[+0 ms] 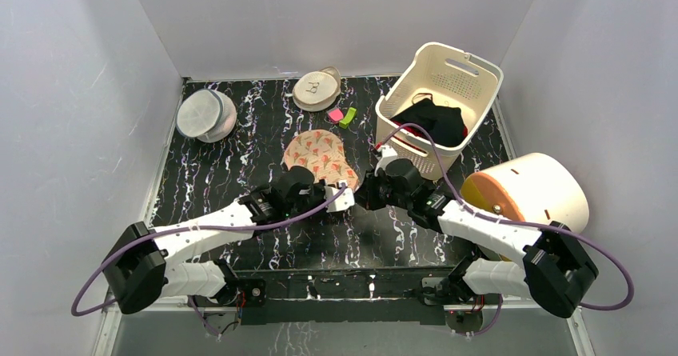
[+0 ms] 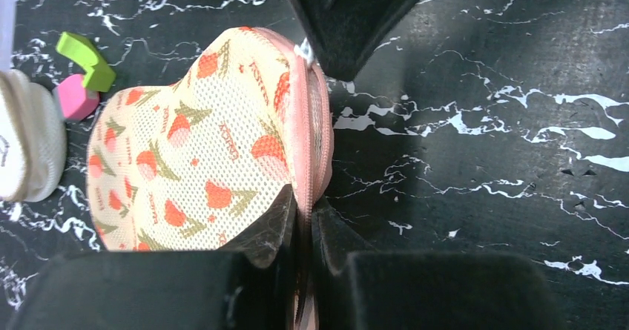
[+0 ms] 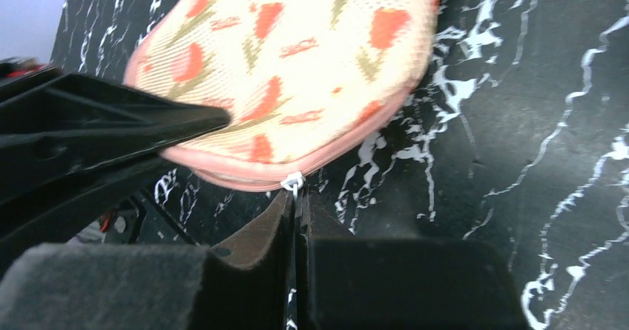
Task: Unzip the laundry bag and remove the bra
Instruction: Unzip the laundry bag at the center of the board.
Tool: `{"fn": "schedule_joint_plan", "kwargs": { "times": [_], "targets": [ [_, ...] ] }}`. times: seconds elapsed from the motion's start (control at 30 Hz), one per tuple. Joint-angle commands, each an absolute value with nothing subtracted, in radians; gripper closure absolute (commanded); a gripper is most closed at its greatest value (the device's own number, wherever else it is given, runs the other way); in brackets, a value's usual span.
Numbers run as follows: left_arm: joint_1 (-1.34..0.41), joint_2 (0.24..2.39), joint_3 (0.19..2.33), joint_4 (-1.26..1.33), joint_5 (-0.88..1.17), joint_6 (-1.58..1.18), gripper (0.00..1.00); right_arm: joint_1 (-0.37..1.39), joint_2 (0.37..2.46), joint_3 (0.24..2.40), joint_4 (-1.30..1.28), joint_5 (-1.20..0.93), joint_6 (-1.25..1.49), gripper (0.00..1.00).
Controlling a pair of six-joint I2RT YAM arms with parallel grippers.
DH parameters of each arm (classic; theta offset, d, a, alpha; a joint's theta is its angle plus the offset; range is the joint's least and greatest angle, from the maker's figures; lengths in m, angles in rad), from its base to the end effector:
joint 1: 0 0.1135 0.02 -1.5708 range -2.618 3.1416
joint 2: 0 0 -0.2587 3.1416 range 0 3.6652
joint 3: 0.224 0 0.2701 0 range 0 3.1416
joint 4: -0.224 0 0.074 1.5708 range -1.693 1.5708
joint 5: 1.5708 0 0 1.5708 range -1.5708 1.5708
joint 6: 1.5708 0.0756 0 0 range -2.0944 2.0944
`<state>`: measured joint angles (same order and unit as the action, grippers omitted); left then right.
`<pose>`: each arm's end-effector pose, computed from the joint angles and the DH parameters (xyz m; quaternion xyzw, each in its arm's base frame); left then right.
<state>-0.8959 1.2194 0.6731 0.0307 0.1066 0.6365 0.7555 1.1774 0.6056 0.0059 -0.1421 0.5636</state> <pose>0.1917 -0.2525 0.1973 0.6176 0.6031 -0.1107 0.4926 0.2113 0.2138 0.1806 -0.1178 0.8669 0.3435 0.3415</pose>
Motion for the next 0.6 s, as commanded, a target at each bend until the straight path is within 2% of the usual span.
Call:
{"fn": "schedule_joint_plan", "kwargs": {
  "times": [0.0,0.17,0.57],
  "targets": [
    [-0.893,1.155,0.667,0.051,0.04,0.656,1.0,0.682,1.151,0.596,-0.015,-0.074,0.551,1.0],
    [-0.893,1.138,0.664,0.049,0.03,0.663,1.0,0.582,1.137,0.567,-0.016,-0.119,0.506,1.0],
    [-0.893,1.056,0.633,0.052,0.029,0.693,1.0,0.555,1.259,0.667,-0.067,-0.057,0.37,1.0]
  ]
}}
